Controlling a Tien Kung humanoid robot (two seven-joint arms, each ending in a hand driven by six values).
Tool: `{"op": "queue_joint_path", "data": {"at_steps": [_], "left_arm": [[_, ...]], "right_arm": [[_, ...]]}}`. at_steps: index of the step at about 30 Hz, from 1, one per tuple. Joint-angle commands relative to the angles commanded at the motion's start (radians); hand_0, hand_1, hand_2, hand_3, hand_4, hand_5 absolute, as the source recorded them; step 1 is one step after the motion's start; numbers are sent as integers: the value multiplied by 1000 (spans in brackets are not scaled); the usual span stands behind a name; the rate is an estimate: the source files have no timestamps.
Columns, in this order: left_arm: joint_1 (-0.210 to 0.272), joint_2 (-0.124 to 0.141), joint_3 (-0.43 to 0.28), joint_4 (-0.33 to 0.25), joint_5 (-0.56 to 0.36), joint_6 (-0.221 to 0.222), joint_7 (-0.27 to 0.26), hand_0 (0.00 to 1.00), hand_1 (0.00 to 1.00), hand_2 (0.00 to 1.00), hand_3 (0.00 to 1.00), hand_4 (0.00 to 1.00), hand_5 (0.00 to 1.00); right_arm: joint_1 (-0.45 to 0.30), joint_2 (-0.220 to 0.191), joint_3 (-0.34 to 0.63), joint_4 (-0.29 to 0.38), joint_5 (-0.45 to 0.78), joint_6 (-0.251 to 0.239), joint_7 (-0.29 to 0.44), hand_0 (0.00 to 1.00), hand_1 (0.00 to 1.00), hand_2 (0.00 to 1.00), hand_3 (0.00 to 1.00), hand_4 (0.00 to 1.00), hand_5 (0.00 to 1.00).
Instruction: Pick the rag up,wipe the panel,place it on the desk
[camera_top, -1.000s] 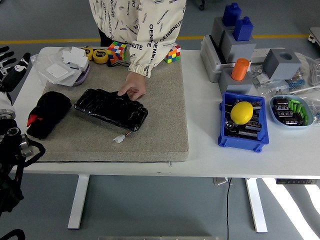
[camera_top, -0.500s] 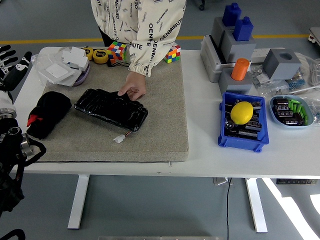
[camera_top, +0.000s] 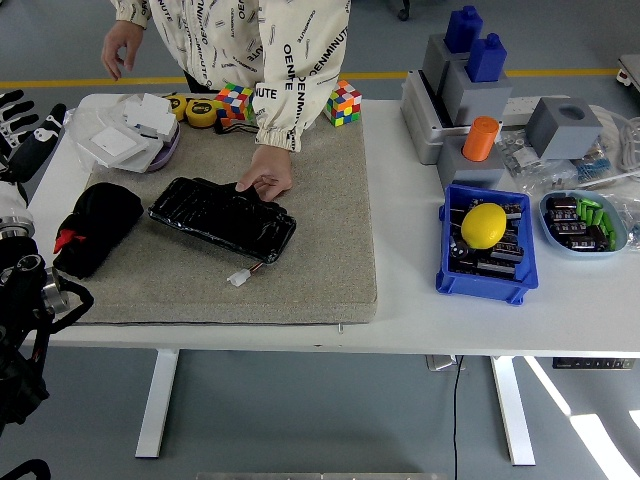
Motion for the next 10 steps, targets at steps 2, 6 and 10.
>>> {"op": "queue_joint_path", "data": {"at_steps": [2, 6, 10], "left_arm": [[0, -1, 1, 1, 1, 0, 0, 486, 597, 619, 637, 970, 264], [2, -2, 5, 4, 1, -1, 1, 487, 597, 619, 637, 970, 264], [4, -3, 6, 6, 2, -2, 2, 487, 597, 619, 637, 970, 264]], "right_arm": [[0, 0, 0, 0, 1, 0, 0, 523, 550, 490, 521, 846, 352], [-6, 4, 5, 2, 0, 0, 0, 522, 550, 490, 521, 847, 351], [-13, 8, 12, 2, -5, 0, 0, 522, 550, 490, 521, 847, 351]]}}
